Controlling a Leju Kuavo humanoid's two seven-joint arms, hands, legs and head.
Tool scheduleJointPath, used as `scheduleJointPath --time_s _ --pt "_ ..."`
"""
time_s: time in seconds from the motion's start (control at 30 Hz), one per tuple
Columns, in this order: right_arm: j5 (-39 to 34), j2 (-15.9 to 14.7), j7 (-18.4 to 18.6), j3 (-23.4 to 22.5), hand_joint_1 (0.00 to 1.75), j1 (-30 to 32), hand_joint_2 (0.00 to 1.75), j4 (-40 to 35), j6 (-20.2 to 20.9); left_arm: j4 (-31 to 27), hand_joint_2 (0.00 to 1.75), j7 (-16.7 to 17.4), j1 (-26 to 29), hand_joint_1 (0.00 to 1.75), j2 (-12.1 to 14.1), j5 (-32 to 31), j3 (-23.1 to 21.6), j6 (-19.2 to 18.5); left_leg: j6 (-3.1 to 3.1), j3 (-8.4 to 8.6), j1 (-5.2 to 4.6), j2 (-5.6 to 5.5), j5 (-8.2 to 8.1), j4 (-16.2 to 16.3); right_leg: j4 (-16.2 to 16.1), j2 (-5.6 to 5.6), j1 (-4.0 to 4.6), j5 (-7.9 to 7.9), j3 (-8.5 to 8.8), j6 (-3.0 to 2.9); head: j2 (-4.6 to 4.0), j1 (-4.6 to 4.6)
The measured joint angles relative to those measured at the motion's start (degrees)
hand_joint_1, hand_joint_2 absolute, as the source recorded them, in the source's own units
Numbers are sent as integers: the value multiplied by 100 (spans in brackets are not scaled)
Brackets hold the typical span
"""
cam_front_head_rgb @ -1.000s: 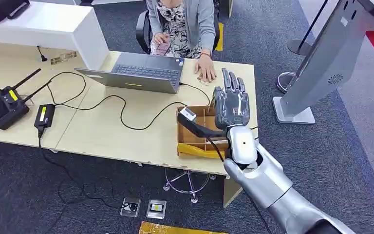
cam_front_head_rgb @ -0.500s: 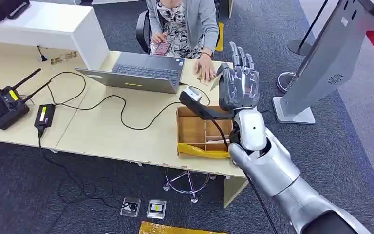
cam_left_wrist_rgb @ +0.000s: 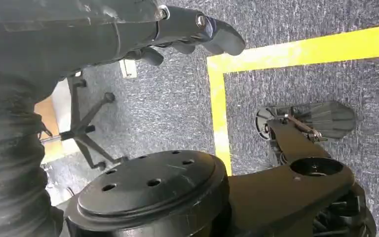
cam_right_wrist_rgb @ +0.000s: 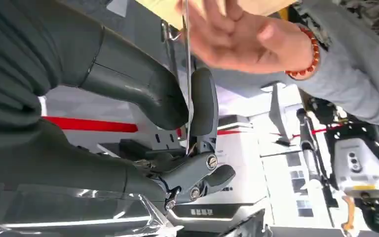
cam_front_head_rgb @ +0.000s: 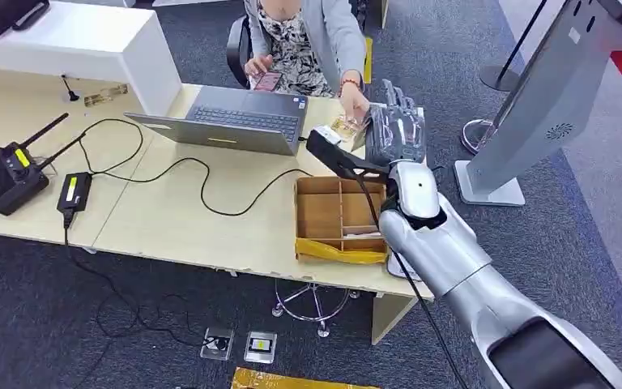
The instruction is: Pass the card to the sensor for recognition and then transmit it.
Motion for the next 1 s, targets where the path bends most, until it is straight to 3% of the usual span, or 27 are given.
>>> scheduleJointPath --time_s 0.43,0.47,0.73,0.77,1.0 --pt "96 -100 388 -9 175 -79 175 416 200 4 175 63 2 0 52 -116 -9 -217 0 1 0 2 0 1 0 3 0 0 -2 0 0 2" --pt "48 -107 375 -24 0 -79 0 418 244 4 175 70 1 0 57 -116 -11 -234 0 1 0 2 0 1 0 4 0 0 -2 0 0 0" --pt "122 -83 290 -46 0 -79 0 416 372 2 175 96 1 0 81 -59 -44 -280 0 0 0 2 0 0 1 3 0 0 -1 0 0 2" --pt "127 -81 283 -44 0 -79 0 414 377 2 0 109 1 0 81 -55 -44 -274 0 -1 0 1 0 0 0 3 0 0 -2 0 0 2" --pt "2 26 77 -44 0 -78 0 413 523 2 0 232 1 0 81 -2 -44 -219 0 0 0 2 0 0 1 2 0 0 -2 0 0 0"
